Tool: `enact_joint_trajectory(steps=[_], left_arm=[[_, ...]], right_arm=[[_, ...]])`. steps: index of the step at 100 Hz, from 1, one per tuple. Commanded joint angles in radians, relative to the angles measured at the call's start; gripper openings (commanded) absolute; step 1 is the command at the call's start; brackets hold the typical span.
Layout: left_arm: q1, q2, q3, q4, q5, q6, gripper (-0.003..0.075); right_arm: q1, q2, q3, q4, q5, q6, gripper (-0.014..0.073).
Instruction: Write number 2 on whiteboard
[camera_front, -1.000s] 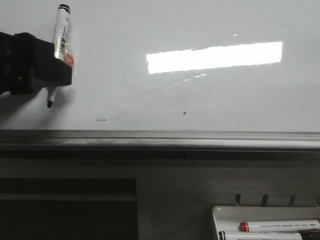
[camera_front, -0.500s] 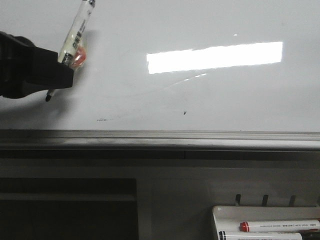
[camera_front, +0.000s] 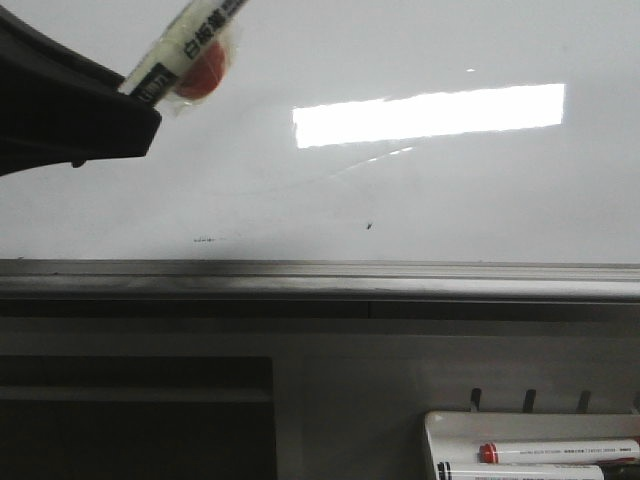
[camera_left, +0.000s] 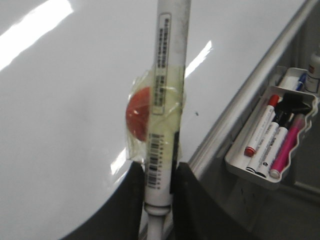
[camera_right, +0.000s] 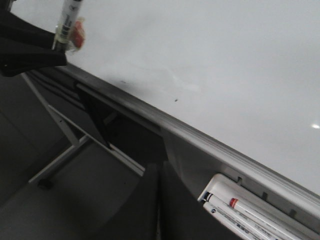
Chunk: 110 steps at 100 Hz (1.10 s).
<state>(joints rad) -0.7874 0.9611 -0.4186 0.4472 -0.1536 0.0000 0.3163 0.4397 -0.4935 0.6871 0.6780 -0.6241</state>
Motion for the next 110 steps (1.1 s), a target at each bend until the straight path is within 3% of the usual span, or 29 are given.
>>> enact_joint_trajectory(steps=[1, 15, 28, 38, 66, 87, 94, 100, 110], left_arm=[[-0.047, -0.019, -0.027, 0.104, -0.05, -0.011, -0.002], [-0.105, -0.019, -0.027, 0.143, -0.05, -0.011, -0.002], [-0.11, -0.019, -0.023, 0.166, -0.05, -0.011, -0.002], [-0.11, -0.019, -0.016, 0.184, -0.057, -0.011, -0.002], [-0.11, -0.019, -0.012, 0.2, -0.062, -0.011, -0.002], [-0.11, -0.019, -0.012, 0.206, -0.058, -0.011, -0.002], [-0.11, -0.019, -0.012, 0.207, -0.058, -0.011, -0.002], [-0.11, -0.019, -0.012, 0.209, -0.061, -0.011, -0.002], [-0.11, -0.019, -0.012, 0.213, -0.063, -0.011, -0.002]], right_arm=[[0.086, 0.064, -0.047, 0.038, -0.109, -0.069, -0.0049], [0.224, 0.165, -0.097, 0.038, -0.167, -0.146, 0.0005], [0.332, 0.273, -0.161, 0.038, -0.205, -0.161, 0.0279], [0.391, 0.341, -0.191, 0.038, -0.263, -0.161, 0.0384], [0.504, 0.495, -0.266, 0.038, -0.372, -0.161, 0.0335], [0.514, 0.583, -0.308, 0.038, -0.364, -0.161, 0.0318], [0.514, 0.601, -0.308, 0.038, -0.359, -0.161, 0.018], [0.514, 0.616, -0.308, 0.036, -0.341, -0.161, -0.0067], [0.514, 0.626, -0.308, 0.036, -0.334, -0.159, -0.0071]])
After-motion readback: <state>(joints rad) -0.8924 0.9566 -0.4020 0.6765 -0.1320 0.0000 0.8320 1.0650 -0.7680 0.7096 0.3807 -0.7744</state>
